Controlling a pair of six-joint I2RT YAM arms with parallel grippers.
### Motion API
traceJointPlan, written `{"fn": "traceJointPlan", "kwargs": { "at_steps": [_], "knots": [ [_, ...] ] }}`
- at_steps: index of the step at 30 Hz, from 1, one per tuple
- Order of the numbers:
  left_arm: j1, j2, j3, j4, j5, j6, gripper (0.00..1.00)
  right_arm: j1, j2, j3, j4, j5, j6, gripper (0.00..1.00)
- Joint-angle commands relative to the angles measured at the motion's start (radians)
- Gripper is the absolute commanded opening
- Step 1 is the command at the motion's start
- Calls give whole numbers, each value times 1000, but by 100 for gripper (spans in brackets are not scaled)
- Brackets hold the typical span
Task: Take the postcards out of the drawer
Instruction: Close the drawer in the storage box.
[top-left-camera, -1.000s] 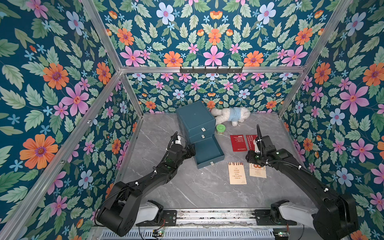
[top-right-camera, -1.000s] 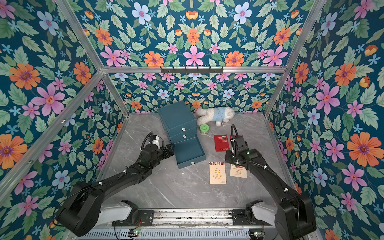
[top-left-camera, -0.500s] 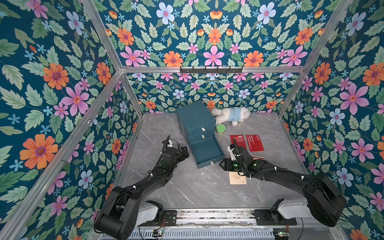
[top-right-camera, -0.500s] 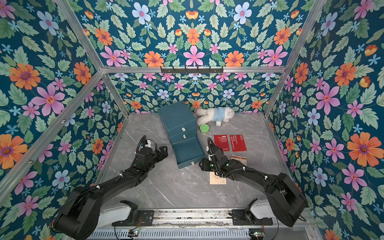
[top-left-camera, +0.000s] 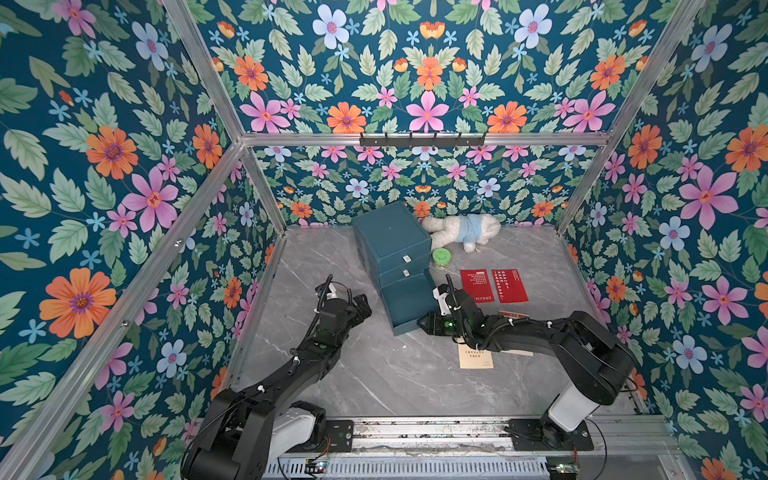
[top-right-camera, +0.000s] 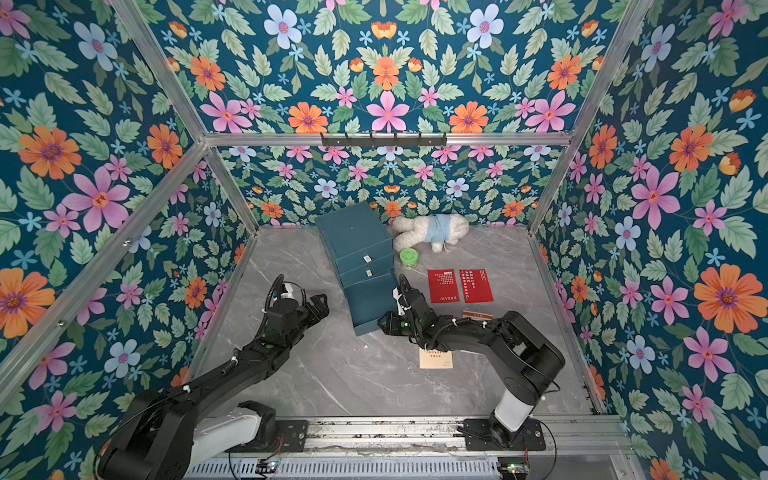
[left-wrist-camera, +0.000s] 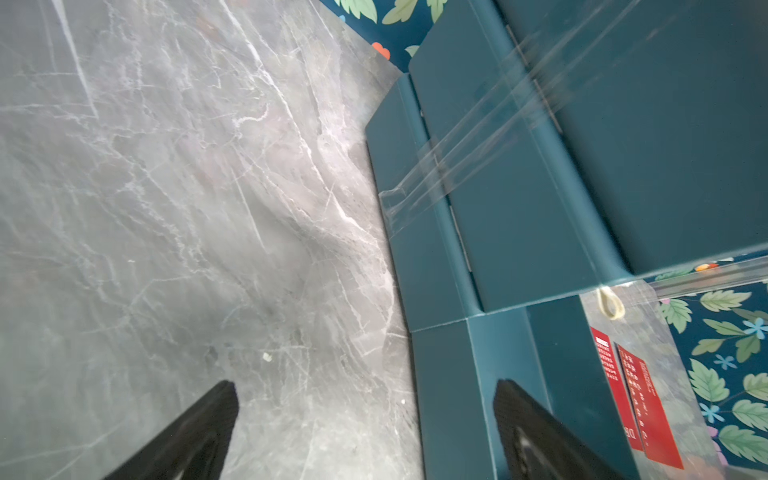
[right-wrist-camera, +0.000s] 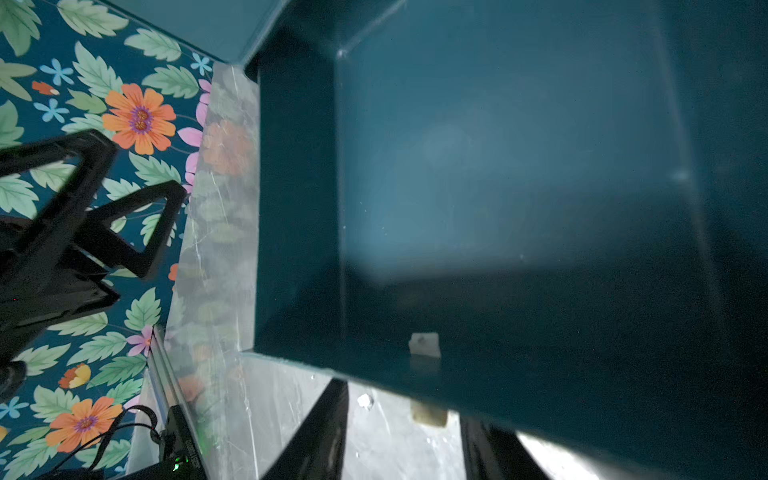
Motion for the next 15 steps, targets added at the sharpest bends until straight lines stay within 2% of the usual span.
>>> {"fn": "traceJointPlan", "kwargs": {
  "at_steps": [1,7,15],
  "knots": [
    [5,-6,-3,-4,-24,16,99,1,26,4,68,-21,38,44],
    [7,1,-2,0,-21,15,99,4,50,-13,88,0,44,41],
    [8,6,7,0,-16,12,99,1,47,24,35,61,-44,12]
  ]
}}
